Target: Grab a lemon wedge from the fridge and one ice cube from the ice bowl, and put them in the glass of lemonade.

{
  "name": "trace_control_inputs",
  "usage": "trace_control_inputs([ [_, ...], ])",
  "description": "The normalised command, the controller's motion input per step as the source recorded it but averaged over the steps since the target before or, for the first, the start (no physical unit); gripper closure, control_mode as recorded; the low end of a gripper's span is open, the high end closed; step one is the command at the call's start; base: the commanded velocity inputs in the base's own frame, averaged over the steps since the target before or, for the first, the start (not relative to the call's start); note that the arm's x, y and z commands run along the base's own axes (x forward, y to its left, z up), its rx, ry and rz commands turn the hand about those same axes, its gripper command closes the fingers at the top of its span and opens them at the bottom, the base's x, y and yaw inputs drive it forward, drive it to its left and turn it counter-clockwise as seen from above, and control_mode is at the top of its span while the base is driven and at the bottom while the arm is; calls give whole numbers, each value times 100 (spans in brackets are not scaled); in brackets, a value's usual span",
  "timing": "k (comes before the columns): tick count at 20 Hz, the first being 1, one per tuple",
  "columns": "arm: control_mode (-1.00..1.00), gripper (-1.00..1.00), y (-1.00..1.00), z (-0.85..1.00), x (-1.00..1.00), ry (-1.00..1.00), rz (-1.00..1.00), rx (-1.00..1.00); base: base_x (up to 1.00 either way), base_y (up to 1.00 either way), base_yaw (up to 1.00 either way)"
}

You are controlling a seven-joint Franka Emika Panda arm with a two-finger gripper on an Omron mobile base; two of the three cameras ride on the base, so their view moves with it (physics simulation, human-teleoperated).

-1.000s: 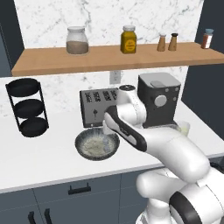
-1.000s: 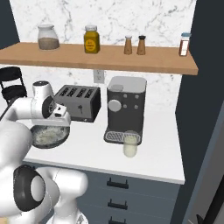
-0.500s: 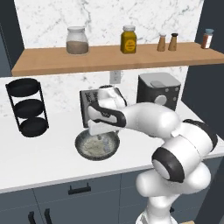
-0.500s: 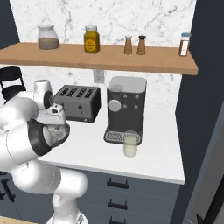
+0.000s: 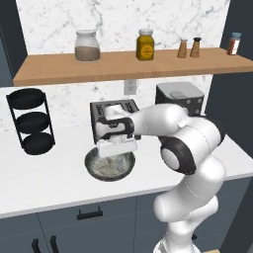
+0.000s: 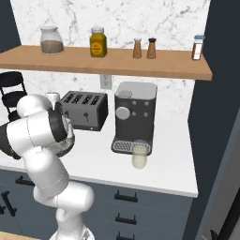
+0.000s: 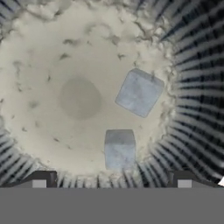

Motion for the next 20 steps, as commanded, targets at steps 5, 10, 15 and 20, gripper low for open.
trace_control_inputs([
  [5, -100, -100, 0, -27, 0, -1, 0, 0, 0, 0, 0],
  [10, -100, -100, 0, -17, 0, -11, 0, 0, 0, 0, 0],
  [15, -100, -100, 0, -13, 0, -9, 0, 0, 0, 0, 0],
  [20, -100, -100, 7, -30, 8, -5, 0, 0, 0, 0, 0],
])
